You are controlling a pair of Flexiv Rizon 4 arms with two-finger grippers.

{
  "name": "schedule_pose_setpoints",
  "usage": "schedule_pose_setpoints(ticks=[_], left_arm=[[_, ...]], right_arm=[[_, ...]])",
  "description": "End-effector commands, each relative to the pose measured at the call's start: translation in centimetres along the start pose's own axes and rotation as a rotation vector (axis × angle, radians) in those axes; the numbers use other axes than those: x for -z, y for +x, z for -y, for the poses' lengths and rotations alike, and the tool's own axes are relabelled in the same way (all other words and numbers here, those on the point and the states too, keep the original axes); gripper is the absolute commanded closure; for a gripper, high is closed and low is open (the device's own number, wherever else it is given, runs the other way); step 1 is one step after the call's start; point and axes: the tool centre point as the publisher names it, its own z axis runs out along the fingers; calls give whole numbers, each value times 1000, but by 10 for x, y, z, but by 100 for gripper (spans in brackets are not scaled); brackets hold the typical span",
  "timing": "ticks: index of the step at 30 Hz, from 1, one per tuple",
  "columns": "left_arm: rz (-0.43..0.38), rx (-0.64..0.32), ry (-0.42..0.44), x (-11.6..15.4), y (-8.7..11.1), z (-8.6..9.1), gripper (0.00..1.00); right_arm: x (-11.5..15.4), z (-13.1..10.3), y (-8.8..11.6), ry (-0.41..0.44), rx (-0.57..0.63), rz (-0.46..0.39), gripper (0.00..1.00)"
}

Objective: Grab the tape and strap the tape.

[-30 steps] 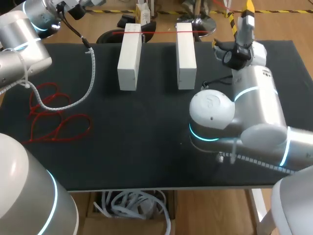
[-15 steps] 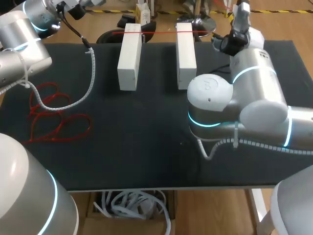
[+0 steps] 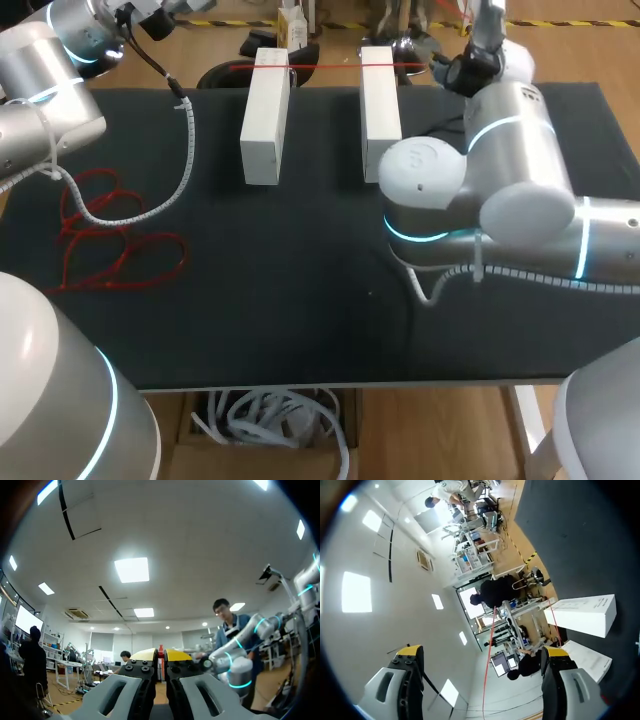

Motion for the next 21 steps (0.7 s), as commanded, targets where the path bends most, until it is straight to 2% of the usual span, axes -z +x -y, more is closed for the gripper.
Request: schedule_pose_setpoints(ticks=[1, 3, 4, 5, 6, 9, 21], left_arm=[[0, -1, 1, 0, 0, -1, 100], [0, -1, 1, 0, 0, -1, 100], [0, -1, 1, 0, 0, -1, 100], [0, -1, 1, 0, 0, -1, 100], [0, -1, 1, 0, 0, -1, 100], [0, -1, 1, 0, 0, -1, 100], [0, -1, 1, 0, 0, -1, 100]], right_arm=[[-8, 5, 3, -2, -3, -6, 0], [-8, 6, 4, 0, -7, -8, 0], [-8, 6, 4, 1, -8, -8, 4], [-8, 7, 4, 1, -10, -9, 23], [-7, 7, 4, 2, -11, -8, 35], [-6, 8, 5, 3, -15, -8, 52], [-4, 14, 9, 11, -20, -23, 51]])
